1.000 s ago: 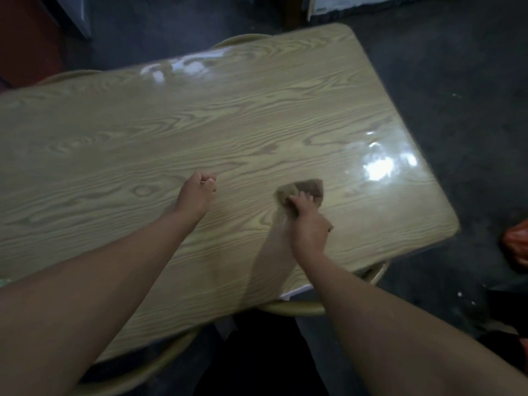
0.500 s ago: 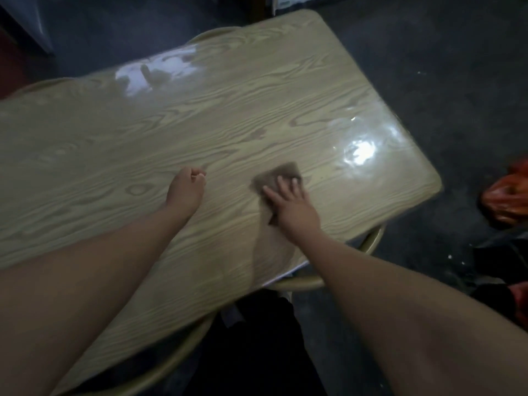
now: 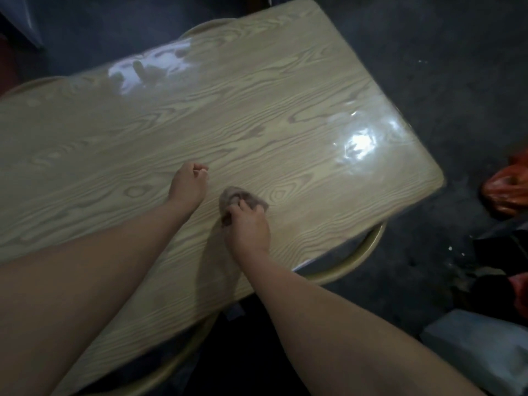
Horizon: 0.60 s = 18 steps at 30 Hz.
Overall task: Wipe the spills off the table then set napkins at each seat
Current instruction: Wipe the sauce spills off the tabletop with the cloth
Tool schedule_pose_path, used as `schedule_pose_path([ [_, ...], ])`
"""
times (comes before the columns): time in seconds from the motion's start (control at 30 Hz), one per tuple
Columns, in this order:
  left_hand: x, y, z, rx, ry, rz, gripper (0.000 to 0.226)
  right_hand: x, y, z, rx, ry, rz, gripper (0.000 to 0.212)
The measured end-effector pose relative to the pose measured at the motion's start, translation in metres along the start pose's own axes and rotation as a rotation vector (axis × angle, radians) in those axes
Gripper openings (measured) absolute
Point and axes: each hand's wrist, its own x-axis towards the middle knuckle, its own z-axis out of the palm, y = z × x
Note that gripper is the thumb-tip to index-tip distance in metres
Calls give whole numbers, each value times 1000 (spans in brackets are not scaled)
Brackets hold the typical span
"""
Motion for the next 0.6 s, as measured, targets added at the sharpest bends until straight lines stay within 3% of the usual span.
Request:
schedule_pose_path([
  [0.17, 7, 1, -3, 23, 21, 9, 23, 26, 23, -39, 108, -24, -18, 29],
  [0.3, 6, -9, -3, 8, 13, -2, 16, 48, 59, -50, -59, 66, 39, 26],
  [0.53, 5, -16, -4, 1, 20, 0, 11, -21, -11, 36, -1, -117, -407, 42],
  [0.6, 6, -15, -4, 13, 20, 10, 11, -40, -33, 50, 9, -187, -456, 46],
])
